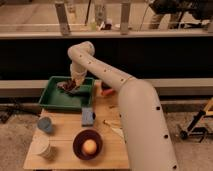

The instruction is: Place grapes in tray

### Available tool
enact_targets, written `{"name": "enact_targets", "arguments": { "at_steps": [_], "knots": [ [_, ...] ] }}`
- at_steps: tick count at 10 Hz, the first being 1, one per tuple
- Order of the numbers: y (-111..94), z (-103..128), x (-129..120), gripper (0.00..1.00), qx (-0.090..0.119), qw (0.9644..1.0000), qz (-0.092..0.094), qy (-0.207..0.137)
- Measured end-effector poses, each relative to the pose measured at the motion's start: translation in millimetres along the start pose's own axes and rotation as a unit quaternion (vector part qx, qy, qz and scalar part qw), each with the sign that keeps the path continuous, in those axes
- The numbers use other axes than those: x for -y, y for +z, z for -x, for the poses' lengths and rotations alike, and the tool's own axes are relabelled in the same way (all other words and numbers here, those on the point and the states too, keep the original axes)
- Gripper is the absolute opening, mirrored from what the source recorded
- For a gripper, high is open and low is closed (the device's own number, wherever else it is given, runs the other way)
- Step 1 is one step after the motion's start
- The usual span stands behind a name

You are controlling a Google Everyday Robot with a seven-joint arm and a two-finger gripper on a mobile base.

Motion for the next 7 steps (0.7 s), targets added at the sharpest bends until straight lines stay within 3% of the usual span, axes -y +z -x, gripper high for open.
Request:
{"name": "enact_targets", "arguments": {
  "at_steps": [1, 3, 4, 5, 7],
  "knots": [
    [-1, 2, -1, 0.17, 0.003, 1.0, -0.001, -0.007],
    [-5, 12, -8, 0.05, 0.01, 0.9996, -0.005, -0.025],
    [-5, 18, -9, 0.04, 0.012, 0.9994, -0.003, -0.034],
    [-3, 22, -9, 0.08, 0.013, 0.9991, -0.002, -0.039],
    [0, 25, -9, 0.28, 0.013, 0.9989, 0.002, -0.044]
  ]
}}
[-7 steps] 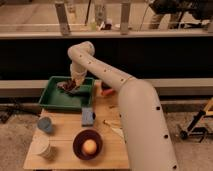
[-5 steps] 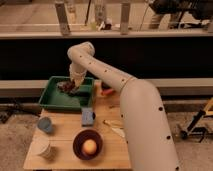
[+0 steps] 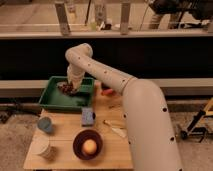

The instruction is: Place grapes in tray

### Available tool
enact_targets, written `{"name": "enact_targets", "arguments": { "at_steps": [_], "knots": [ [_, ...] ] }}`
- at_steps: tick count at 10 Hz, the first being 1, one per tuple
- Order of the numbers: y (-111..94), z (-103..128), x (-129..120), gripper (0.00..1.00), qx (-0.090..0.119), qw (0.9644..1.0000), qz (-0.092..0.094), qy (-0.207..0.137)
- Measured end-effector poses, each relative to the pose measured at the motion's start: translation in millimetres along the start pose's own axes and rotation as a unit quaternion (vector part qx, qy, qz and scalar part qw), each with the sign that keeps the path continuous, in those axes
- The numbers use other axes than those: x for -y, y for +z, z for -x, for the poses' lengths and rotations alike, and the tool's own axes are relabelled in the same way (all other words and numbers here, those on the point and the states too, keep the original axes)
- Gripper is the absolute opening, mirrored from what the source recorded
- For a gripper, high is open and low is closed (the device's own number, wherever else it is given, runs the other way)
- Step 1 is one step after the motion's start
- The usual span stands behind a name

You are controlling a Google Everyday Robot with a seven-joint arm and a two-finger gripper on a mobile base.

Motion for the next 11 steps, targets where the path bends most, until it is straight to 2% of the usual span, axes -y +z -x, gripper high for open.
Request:
{"name": "enact_targets", "arguments": {
  "at_steps": [1, 2, 3, 4, 5, 11],
  "knots": [
    [1, 1, 1, 0.36, -0.001, 1.0, 0.001, -0.001],
    [3, 2, 2, 0.49, -0.002, 1.0, 0.003, -0.003],
    [4, 4, 3, 0.66, -0.002, 1.0, 0.004, -0.005],
    [5, 5, 3, 0.76, -0.002, 1.0, 0.004, -0.006],
    [5, 6, 3, 0.8, 0.0, 1.0, 0.003, -0.007],
    [3, 12, 6, 0.8, 0.004, 0.9997, -0.001, -0.024]
  ]
}}
